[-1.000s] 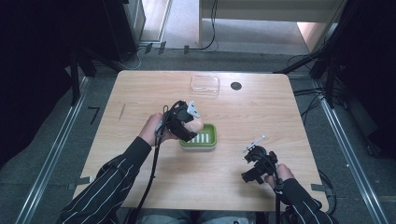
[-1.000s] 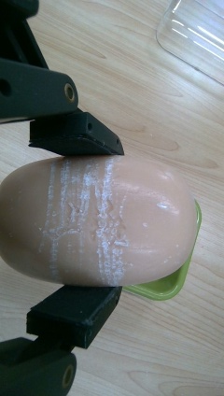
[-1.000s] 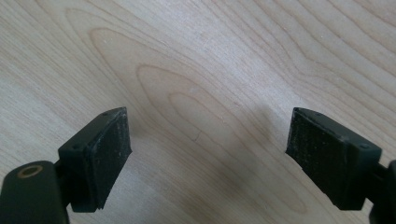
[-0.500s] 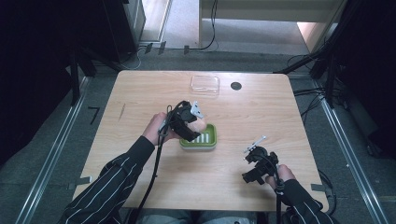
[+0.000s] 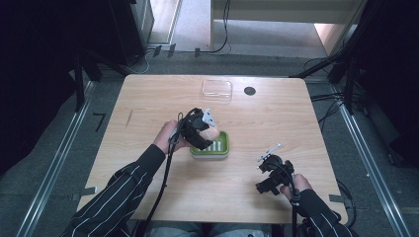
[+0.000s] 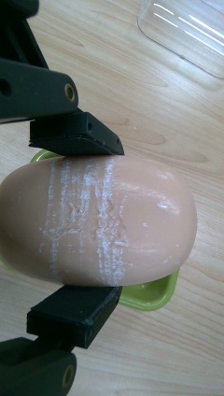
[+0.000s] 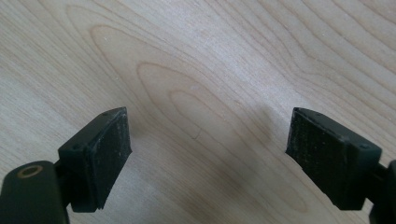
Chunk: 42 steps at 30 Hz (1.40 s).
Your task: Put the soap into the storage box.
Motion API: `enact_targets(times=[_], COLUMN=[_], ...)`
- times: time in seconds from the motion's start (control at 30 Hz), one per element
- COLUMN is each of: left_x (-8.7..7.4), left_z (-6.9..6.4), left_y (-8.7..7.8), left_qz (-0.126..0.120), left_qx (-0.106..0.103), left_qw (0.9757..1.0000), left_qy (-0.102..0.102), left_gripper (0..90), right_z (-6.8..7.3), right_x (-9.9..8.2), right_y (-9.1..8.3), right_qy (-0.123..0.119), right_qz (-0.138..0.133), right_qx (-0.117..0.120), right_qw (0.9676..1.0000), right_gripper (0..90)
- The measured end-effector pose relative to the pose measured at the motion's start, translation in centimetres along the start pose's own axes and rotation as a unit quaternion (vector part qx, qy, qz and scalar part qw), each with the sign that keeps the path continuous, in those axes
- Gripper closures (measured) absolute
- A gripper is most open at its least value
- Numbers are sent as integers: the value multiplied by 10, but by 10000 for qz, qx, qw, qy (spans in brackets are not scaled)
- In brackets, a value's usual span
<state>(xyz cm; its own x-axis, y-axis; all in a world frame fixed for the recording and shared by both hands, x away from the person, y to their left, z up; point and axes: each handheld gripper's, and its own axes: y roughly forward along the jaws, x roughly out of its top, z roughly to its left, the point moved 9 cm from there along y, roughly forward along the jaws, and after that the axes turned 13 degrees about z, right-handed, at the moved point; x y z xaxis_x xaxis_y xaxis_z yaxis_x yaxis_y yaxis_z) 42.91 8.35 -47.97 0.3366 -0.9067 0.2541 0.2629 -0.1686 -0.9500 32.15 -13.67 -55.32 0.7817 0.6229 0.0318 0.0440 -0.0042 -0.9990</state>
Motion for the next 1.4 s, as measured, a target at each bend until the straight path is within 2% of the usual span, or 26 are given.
enact_targets(times=[0.23, 0.8, 1.03, 1.4], left_x=[4, 4, 2, 0], left_z=[-3, -4, -6, -8], left_y=[6, 24, 30, 38], left_qz=[11, 83, 175, 308], left_qx=[-50, -71, -134, -103], left_qw=[9999, 9999, 9996, 9993], left_qy=[123, 124, 180, 207], left_gripper=[334, 334, 334, 334], right_z=[-1, -1, -1, -1], right_x=[-2, -7, -7, -7], right_y=[0, 0, -1, 0], right_qy=[19, 69, 60, 54], right_qz=[3, -24, -7, -3], right_qx=[16, 25, 27, 17], right_qw=[10000, 10000, 10000, 10000], right_gripper=[141, 142, 141, 141])
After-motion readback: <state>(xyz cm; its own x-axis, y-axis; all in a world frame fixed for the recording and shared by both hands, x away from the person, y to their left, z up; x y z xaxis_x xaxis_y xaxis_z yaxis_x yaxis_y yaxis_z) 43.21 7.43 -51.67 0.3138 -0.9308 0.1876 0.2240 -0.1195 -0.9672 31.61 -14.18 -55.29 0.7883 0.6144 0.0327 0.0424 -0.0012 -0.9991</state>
